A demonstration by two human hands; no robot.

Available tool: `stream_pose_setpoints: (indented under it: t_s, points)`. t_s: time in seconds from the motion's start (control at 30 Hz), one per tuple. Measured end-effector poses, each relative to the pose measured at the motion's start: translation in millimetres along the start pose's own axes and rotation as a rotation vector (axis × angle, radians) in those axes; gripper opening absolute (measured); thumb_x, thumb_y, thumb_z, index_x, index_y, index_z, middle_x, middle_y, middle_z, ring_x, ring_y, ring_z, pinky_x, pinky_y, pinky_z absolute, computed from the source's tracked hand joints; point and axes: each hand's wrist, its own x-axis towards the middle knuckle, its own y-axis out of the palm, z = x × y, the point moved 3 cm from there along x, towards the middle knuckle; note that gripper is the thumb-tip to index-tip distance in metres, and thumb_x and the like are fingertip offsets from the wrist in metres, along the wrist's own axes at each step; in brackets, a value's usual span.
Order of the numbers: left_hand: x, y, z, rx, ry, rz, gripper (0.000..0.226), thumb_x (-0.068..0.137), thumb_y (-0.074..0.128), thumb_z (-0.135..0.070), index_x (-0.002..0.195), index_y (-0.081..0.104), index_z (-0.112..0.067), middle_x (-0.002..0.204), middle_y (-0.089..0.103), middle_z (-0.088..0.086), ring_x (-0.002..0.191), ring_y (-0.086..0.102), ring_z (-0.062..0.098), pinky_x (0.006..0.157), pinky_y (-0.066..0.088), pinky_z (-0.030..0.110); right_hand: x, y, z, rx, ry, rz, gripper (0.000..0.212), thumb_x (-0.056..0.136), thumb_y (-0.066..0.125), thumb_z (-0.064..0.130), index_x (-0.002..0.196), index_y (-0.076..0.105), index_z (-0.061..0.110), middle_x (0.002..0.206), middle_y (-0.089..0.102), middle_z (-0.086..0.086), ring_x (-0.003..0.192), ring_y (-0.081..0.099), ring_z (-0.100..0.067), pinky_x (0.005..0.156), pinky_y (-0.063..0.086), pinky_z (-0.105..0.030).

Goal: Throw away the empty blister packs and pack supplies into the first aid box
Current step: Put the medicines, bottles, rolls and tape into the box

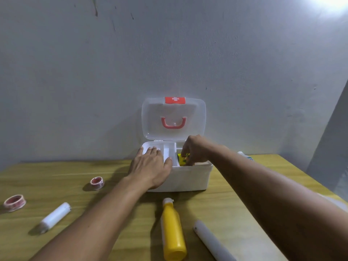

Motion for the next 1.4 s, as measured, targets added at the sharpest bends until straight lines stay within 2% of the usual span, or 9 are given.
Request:
stream_pose_setpoints:
  t_s: [0.2,0.27,0.4,0.63,0.93,1.1,1.27,1.33,1.4]
  points:
    - [0,-2,-1,-0.002,0.005,-0.026,0.058,0.097,0.019,-0.04,0.14,0.038,-0.006,0.154,0.033,0.01,0.145,0.022,0.022,0.12,0.012,0.045,-5,-2,-7,0.046,-0.012,-0.117,0.042,0.068,0.085,0.022,0.105,0.072,0.007,0.105,0.072,-0.008,0.09,0.065,-0.023,0.082,0.055,-0.033]
    - [0,-5,-3,0.01,0.005,-0.071,0.054,0.096,0.023,-0.038,0.136,0.04,-0.006,0.152,0.035,0.01,0.145,0.022,0.023,0.119,0.015,0.047,-20,-22,-15,0.117,-0.021,-0.262,0.043,0.066,0.085,0.024,0.103,0.072,0.005,0.101,0.072,-0.007,0.086,0.064,-0.021,0.078,0.052,-0.03]
    - [1,-7,-25,-0.051,0.07,-0.14,0.049,0.095,0.026,-0.034,0.131,0.044,-0.007,0.147,0.04,0.008,0.143,0.024,0.022,0.117,0.019,0.045,-56,-51,-70,0.163,0.141,-0.579,0.012,0.071,0.077,0.016,0.079,0.076,0.008,0.084,0.075,-0.011,0.078,0.067,-0.028,0.07,0.052,-0.03]
    - [-3,1,-76,-0.088,0.207,-0.097,0.056,0.097,0.023,-0.048,0.138,0.039,-0.014,0.153,0.034,0.001,0.149,0.011,0.018,0.121,0.007,0.046,-99,-14,-164,-0.01,0.604,-0.321,0.032,0.077,0.064,0.043,0.079,0.067,0.011,0.078,0.065,-0.009,0.074,0.061,-0.031,0.057,0.043,-0.029]
    - [-9,7,-86,0.018,0.211,-0.028,0.057,0.099,0.013,-0.047,0.151,0.017,-0.022,0.161,0.014,-0.004,0.15,0.002,0.015,0.121,-0.001,0.048,-91,2,-180,0.056,0.598,-0.316,0.027,0.081,0.059,0.038,0.079,0.053,0.012,0.082,0.06,-0.009,0.074,0.054,-0.03,0.048,0.032,-0.03]
    - [-8,7,-84,-0.033,0.218,-0.002,0.062,0.098,0.016,-0.05,0.151,0.013,-0.019,0.162,0.01,-0.003,0.15,-0.001,0.013,0.121,-0.003,0.046,-84,10,-182,0.209,0.641,-0.316,0.036,0.081,0.065,0.025,0.111,0.053,0.008,0.103,0.059,-0.013,0.084,0.049,-0.027,0.067,0.042,-0.032]
    - [-3,-13,-63,-0.386,0.156,-0.143,0.053,0.099,0.029,-0.041,0.143,0.036,-0.013,0.156,0.032,0.002,0.148,0.016,0.016,0.12,0.009,0.042,-83,-9,-171,0.631,0.649,-0.549,0.059,0.076,0.074,0.013,0.129,0.048,0.008,0.115,0.059,-0.016,0.095,0.06,-0.03,0.079,0.055,-0.045]
    - [-2,-19,-45,-0.348,0.105,-0.168,0.042,0.097,0.029,-0.034,0.122,0.053,-0.011,0.138,0.051,0.008,0.141,0.032,0.024,0.116,0.021,0.047,-86,-25,-149,0.949,0.525,-0.565,0.068,0.07,0.079,0.009,0.131,0.048,0.007,0.115,0.059,-0.019,0.093,0.065,-0.033,0.073,0.059,-0.045]
    - [-1,-22,-28,-0.316,0.037,-0.156,0.025,0.093,0.031,-0.024,0.088,0.053,-0.012,0.106,0.055,0.009,0.123,0.044,0.03,0.104,0.033,0.047,-88,-37,-119,1.161,0.376,-0.495,0.054,0.072,0.075,0.006,0.121,0.054,0.005,0.108,0.062,-0.02,0.088,0.067,-0.035,0.069,0.059,-0.045]
